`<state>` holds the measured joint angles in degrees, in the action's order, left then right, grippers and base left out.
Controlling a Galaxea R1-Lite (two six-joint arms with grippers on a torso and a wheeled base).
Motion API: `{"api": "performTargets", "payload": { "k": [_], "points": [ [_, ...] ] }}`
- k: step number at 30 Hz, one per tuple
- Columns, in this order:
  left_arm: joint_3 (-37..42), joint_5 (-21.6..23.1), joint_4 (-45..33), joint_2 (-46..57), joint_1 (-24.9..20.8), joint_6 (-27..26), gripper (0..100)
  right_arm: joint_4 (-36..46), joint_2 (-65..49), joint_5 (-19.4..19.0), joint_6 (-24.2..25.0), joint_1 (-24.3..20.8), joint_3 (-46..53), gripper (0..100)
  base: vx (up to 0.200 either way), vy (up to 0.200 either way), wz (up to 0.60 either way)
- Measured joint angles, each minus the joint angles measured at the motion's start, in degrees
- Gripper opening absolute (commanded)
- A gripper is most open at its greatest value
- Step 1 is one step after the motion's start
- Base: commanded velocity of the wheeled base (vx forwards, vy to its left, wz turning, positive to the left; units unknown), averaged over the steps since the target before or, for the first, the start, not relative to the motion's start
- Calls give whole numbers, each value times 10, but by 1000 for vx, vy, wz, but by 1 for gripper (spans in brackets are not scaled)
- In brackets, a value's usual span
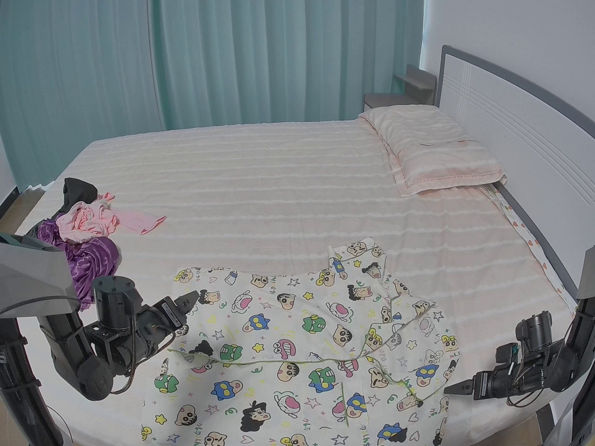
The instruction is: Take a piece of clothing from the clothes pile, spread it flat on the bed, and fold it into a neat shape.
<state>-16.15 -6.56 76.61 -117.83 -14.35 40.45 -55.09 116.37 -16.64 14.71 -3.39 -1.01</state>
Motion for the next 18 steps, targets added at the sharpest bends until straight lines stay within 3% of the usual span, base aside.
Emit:
{"api": "performTargets", "payload": {
  "k": [4,8,13,18],
  "points": [
    [-25,0,-33,0,12,-3,100,-16,0,-1,6,0,0,100,0,0,0],
    [-82,8,-136,0,32,-5,100,-34,1,-4,20,-1,0,100,0,0,0],
    [-209,70,-270,-6,79,-6,100,-70,4,-7,41,-4,0,100,0,0,0],
    [-324,127,-337,-33,130,-7,100,-121,14,-7,59,-11,0,100,0,0,0]
  ]
}}
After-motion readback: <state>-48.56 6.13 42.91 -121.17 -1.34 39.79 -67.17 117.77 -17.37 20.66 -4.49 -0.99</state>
